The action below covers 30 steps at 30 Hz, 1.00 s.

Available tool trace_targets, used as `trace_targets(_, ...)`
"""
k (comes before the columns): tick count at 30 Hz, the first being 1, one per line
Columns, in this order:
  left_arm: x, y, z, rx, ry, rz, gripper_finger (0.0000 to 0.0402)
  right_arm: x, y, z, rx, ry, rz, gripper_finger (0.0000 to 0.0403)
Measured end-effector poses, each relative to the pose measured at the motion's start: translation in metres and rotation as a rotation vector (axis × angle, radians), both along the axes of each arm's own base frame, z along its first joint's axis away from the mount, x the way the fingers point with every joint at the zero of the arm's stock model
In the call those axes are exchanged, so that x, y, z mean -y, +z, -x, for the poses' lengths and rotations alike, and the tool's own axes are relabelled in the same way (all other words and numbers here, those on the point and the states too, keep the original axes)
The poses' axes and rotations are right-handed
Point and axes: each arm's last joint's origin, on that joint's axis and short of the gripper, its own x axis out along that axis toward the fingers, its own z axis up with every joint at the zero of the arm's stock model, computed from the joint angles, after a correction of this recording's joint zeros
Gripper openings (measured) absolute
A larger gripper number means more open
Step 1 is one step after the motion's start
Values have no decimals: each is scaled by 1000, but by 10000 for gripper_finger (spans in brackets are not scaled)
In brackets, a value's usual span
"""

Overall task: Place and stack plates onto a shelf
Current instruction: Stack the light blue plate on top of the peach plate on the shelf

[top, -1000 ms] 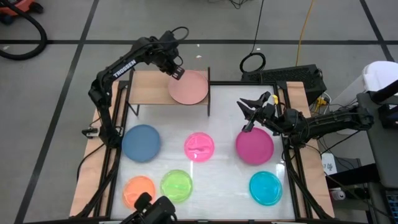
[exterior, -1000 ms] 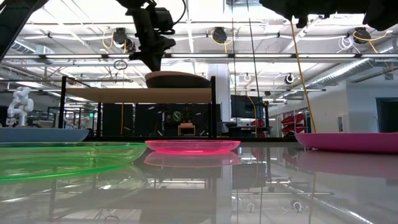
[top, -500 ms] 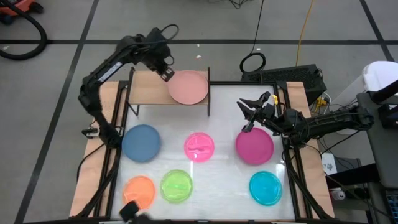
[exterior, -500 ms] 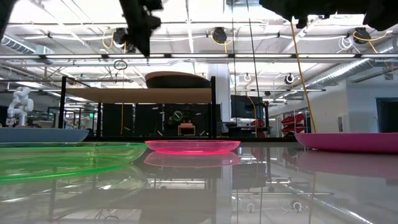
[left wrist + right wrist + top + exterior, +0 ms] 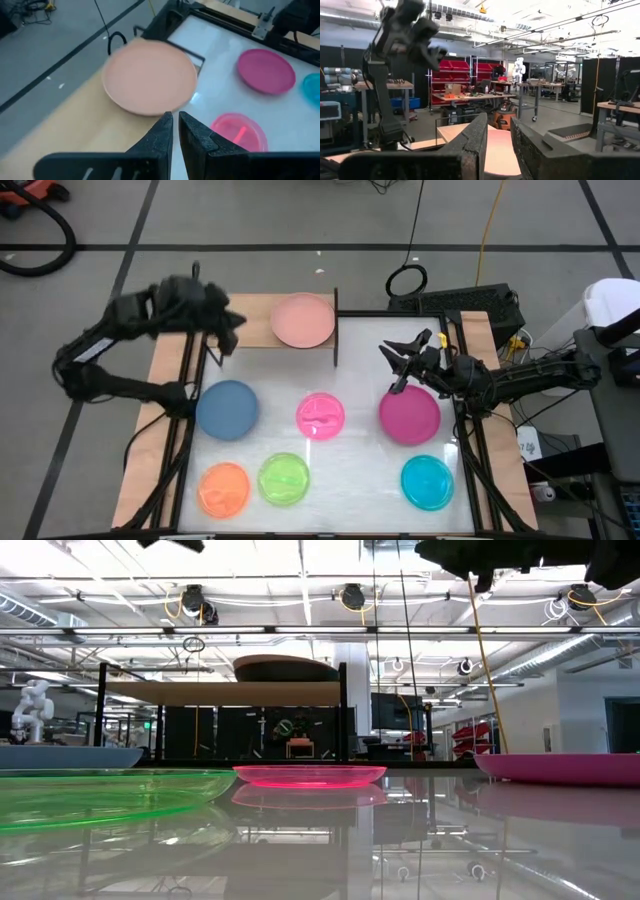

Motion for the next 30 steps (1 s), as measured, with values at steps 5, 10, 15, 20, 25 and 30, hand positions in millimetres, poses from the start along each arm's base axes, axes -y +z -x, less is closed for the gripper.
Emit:
trace_targets(5, 18, -46, 7, 35, -31, 39, 37, 0, 0, 0, 21, 13, -39, 70)
trace_targets(10, 22, -78, 6, 18, -55, 48, 37, 0, 0, 0, 28, 18, -51, 70)
trace_targets(15, 21, -101, 2, -59, -52, 69, 37, 0, 1, 0, 21, 10, -24, 70)
trace_targets(20, 21, -121, 2, -122, -51, 84, 37, 0, 1, 0, 23, 7, -14, 70)
trace_targets(25, 21, -132, 2, -159, -50, 94, 37, 0, 2, 1, 27, 7, -14, 70)
trace_targets(30, 21, -135, 2, -166, -48, 97, 37, 0, 3, 1, 39, 7, -14, 70)
